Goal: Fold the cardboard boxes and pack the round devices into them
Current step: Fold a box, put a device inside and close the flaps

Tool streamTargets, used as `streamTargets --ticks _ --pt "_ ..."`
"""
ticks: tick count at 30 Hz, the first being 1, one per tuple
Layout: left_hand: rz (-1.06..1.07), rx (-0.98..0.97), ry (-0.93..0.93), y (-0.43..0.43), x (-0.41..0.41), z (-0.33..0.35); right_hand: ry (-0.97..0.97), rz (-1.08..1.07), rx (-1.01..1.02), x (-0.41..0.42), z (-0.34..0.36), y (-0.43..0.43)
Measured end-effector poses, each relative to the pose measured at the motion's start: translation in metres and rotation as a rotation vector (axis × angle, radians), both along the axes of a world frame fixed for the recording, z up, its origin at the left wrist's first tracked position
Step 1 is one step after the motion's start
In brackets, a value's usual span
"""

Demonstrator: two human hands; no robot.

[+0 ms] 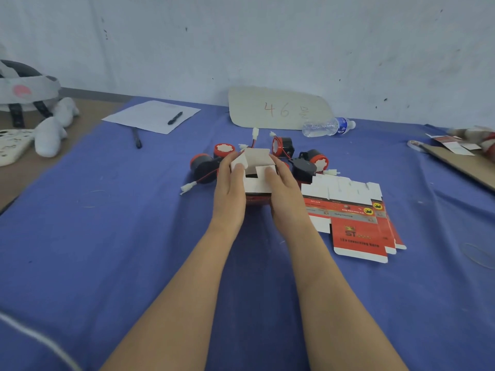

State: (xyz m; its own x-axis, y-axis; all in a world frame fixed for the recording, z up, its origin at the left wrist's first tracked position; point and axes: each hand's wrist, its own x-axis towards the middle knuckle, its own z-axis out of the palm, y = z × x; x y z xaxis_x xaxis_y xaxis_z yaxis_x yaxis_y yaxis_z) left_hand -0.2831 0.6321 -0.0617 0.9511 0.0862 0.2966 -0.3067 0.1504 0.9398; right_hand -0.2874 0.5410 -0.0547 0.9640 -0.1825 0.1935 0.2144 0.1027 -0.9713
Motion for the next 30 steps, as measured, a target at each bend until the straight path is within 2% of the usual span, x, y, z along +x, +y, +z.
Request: streamTargets --ticks 3,10,15,18,21,25,27,30 --pt "-0.002 0.017 0.007 -0.002 -0.001 0.001 -0.072 -0.082 -0.118 0.000 -0.002 0.000" --pt "0.043 0.100 -0.009 -0.002 0.000 -0.004 -0.087 -0.193 -0.255 0.004 -0.007 -0.001" --pt "0.063 0.228 -0.076 -0.002 0.001 -0.010 -0.081 -0.207 -0.267 0.005 -0.008 -0.003" --pt "0.054 0.199 -0.086 -0.003 0.000 -0.009 -0.085 -0.208 -0.259 0.004 -0.007 -0.002" --pt "0.047 0.125 -0.064 -0.003 0.000 -0.007 -0.085 -0.115 -0.151 0.000 -0.004 -0.002" --pt "0.041 0.140 -0.045 -0.003 0.000 -0.006 0.002 0.032 0.064 -0.003 0.004 -0.005" --pt "0.034 0.148 -0.044 -0.002 0.000 -0.007 0.057 -0.001 0.055 -0.003 0.007 -0.008" --pt "0.024 0.064 -0.002 -0.001 -0.002 -0.004 0.050 0.015 -0.084 -0.004 0.007 -0.011"
